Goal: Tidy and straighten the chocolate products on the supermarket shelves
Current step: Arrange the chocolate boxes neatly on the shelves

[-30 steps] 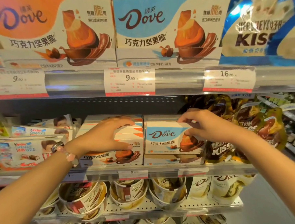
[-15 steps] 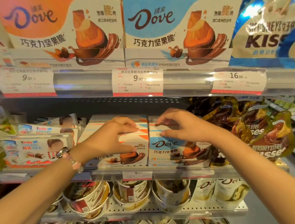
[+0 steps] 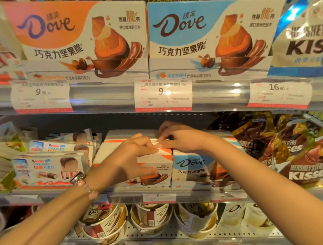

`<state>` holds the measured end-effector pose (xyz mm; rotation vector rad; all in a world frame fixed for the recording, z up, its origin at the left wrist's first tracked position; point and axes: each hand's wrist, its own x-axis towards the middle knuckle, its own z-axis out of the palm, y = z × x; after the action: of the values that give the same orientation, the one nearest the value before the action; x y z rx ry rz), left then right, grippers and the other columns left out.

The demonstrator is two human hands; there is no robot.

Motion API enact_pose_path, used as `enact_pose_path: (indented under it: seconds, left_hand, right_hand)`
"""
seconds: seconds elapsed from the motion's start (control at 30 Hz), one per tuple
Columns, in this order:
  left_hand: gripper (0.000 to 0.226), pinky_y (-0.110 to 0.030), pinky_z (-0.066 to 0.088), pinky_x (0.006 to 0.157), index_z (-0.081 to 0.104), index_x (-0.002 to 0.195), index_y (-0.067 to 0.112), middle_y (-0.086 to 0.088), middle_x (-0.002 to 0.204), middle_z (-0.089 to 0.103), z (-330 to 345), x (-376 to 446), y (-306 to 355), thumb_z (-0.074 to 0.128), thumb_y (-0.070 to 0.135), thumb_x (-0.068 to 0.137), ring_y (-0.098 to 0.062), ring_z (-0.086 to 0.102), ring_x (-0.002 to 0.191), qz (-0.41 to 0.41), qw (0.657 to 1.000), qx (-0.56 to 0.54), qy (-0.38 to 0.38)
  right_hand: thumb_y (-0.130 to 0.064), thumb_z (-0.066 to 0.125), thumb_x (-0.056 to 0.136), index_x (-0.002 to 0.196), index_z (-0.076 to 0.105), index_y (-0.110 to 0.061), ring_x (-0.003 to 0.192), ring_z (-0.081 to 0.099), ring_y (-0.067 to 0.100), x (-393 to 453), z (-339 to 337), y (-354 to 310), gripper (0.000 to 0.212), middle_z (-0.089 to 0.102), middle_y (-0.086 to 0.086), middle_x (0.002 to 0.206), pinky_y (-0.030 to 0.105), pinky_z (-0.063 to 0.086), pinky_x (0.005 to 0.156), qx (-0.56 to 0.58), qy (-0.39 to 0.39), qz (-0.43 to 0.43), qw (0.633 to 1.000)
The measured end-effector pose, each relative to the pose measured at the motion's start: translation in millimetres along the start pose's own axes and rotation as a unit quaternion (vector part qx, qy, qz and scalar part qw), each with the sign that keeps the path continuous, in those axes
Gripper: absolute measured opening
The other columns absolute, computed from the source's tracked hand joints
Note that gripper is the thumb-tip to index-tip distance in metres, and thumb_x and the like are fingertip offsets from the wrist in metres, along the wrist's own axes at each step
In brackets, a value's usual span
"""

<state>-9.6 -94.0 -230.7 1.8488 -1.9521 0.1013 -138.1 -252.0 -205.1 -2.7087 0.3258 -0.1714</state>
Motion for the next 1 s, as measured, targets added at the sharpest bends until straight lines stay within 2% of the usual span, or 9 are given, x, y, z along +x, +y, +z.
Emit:
enact_pose_path:
  seconds: [0.13,0.3,0.43,0.53,0.63,0.73,0.87,0.9,1.0]
  left_hand:
    - [0.044,-0.015,0.038,0.071,0.070,0.111,0.019,0.008,0.097,0.062,-1,-1,0,0.080,0.031,0.070,-0.005,0.046,0.089,0.010,1.000,-0.013,0.013]
    - [0.043,-0.015,0.035,0.069,0.071,0.108,0.018,0.008,0.093,0.063,-2,-2,2,0.082,0.028,0.068,-0.004,0.046,0.085,0.027,0.999,-0.028,0.023]
    - [0.045,-0.018,0.037,0.071,0.071,0.107,0.018,0.005,0.093,0.066,-3,-2,4,0.084,0.027,0.065,-0.008,0.050,0.087,0.023,0.999,-0.030,0.024]
    - [0.045,-0.022,0.041,0.074,0.072,0.106,0.020,0.006,0.096,0.066,-4,-2,6,0.085,0.027,0.064,-0.009,0.052,0.089,0.018,0.999,-0.035,0.024]
    - [0.044,-0.021,0.042,0.078,0.072,0.105,0.021,0.007,0.097,0.066,-4,-3,6,0.085,0.028,0.063,-0.007,0.053,0.091,0.008,0.999,-0.032,0.035]
    - [0.046,-0.029,0.047,0.083,0.074,0.101,0.015,0.001,0.099,0.070,-3,-4,7,0.088,0.028,0.059,-0.010,0.058,0.093,0.006,0.998,-0.026,0.051]
    - [0.049,-0.029,0.047,0.084,0.073,0.101,0.010,-0.002,0.099,0.071,-3,-5,9,0.088,0.029,0.058,-0.013,0.061,0.092,-0.001,0.998,-0.032,0.058]
    - [0.049,-0.028,0.047,0.084,0.073,0.101,0.009,-0.002,0.098,0.071,-3,-6,9,0.087,0.028,0.058,-0.013,0.060,0.092,0.002,0.998,-0.031,0.056]
    - [0.053,-0.017,0.040,0.086,0.071,0.107,0.010,0.001,0.104,0.069,-4,-8,9,0.086,0.028,0.060,-0.008,0.054,0.097,-0.001,0.999,-0.019,0.041]
  right_hand:
    - [-0.037,0.057,0.090,0.104,0.067,-0.017,0.109,0.049,0.013,2,-9,0,0.027,0.048,-0.005,0.121,0.029,0.040,0.097,-0.002,-0.040,0.003,0.999]
    - [-0.038,0.056,0.086,0.085,0.059,-0.022,0.099,0.056,0.025,12,-10,-10,0.016,0.058,0.008,0.116,0.044,0.045,0.091,-0.099,-0.077,0.020,0.992]
    - [-0.033,0.059,0.083,0.082,0.062,-0.008,0.093,0.056,0.034,19,-14,-18,0.025,0.060,0.019,0.109,0.045,0.046,0.086,-0.141,-0.091,0.011,0.986]
    - [-0.035,0.053,0.087,0.075,0.051,-0.018,0.081,0.054,0.028,17,-13,-21,0.021,0.061,0.016,0.104,0.041,0.046,0.078,-0.182,-0.101,-0.001,0.978]
    - [-0.033,0.045,0.093,0.088,0.050,-0.013,0.078,0.053,0.024,6,-11,-23,0.022,0.055,0.010,0.099,0.038,0.046,0.071,-0.203,-0.024,-0.038,0.978]
    - [-0.025,0.040,0.097,0.100,0.047,-0.011,0.082,0.049,0.020,-7,-13,-23,0.016,0.049,0.003,0.098,0.028,0.036,0.070,-0.097,0.071,-0.056,0.991]
    - [-0.017,0.040,0.099,0.124,0.047,-0.002,0.103,0.050,0.020,-24,-14,-18,0.030,0.054,0.012,0.116,0.015,0.029,0.076,-0.032,0.176,-0.070,0.981]
    - [-0.016,0.041,0.099,0.125,0.047,-0.001,0.106,0.050,0.020,-30,-12,-17,0.031,0.055,0.012,0.118,0.014,0.029,0.079,-0.025,0.200,-0.072,0.977]
    - [-0.015,0.041,0.098,0.112,0.053,-0.001,0.090,0.048,0.007,-50,-4,-15,0.024,0.053,-0.001,0.100,0.015,0.031,0.075,0.011,0.287,-0.090,0.954]
